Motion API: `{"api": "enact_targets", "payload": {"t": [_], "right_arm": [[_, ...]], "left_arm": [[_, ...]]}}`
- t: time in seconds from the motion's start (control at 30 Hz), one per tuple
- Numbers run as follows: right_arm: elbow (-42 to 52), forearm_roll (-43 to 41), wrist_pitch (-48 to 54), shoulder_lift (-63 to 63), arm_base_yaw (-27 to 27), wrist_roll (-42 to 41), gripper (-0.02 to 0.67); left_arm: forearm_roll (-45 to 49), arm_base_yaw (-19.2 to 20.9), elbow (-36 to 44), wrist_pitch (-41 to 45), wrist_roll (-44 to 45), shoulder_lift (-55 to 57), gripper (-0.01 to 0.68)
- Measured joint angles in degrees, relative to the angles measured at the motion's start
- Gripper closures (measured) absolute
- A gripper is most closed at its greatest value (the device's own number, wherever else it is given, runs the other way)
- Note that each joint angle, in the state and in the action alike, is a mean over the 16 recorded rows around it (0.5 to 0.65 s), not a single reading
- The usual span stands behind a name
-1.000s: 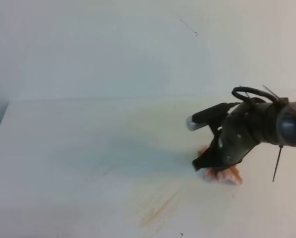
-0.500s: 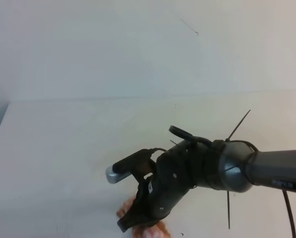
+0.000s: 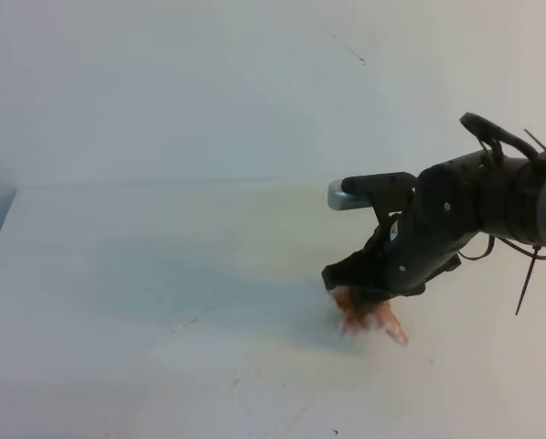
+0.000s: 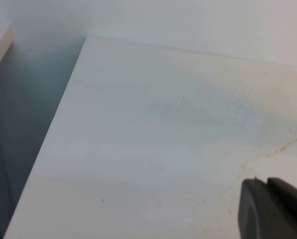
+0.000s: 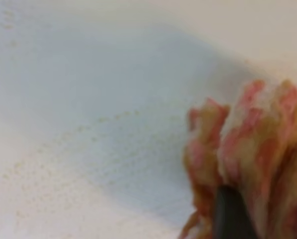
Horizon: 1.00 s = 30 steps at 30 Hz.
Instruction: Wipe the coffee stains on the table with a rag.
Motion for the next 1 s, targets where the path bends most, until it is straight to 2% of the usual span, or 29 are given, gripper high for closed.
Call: {"api": "enact_targets", "payload": {"t": [0.17, 0.3, 0.4, 0.63, 0.73, 0.83, 1.0], "right_arm": [[-0.22, -1.63, 2.93, -1.89, -2.27, 0.71, 0.311], [-0.40, -5.11, 6.59, -5.97, -2.70, 0.99, 0.291], [-0.53, -8.83, 9.63, -10.85, -2.71, 1.50, 0.342], [1.29, -17.80, 15.79, -27.57, -2.52, 3.36, 0.538], [4.45, -20.17, 17.00, -35.90, -2.31, 4.30, 0.600], [9.38, -21.29, 16.79, -44.40, -2.10, 5.35, 0.632], [21.28, -21.36, 13.34, -57.90, -1.75, 6.37, 0.645]], "left_arm": [[0.00, 0.00, 0.00, 0.00, 0.00, 0.00, 0.674], [0.00, 0.00, 0.00, 0.00, 0.00, 0.00, 0.674], [0.00, 0.00, 0.00, 0.00, 0.00, 0.00, 0.674], [0.00, 0.00, 0.00, 0.00, 0.00, 0.00, 0.674], [0.00, 0.00, 0.00, 0.00, 0.00, 0.00, 0.674], [0.00, 0.00, 0.00, 0.00, 0.00, 0.00, 0.674], [0.00, 0.00, 0.00, 0.00, 0.00, 0.00, 0.674]]}}
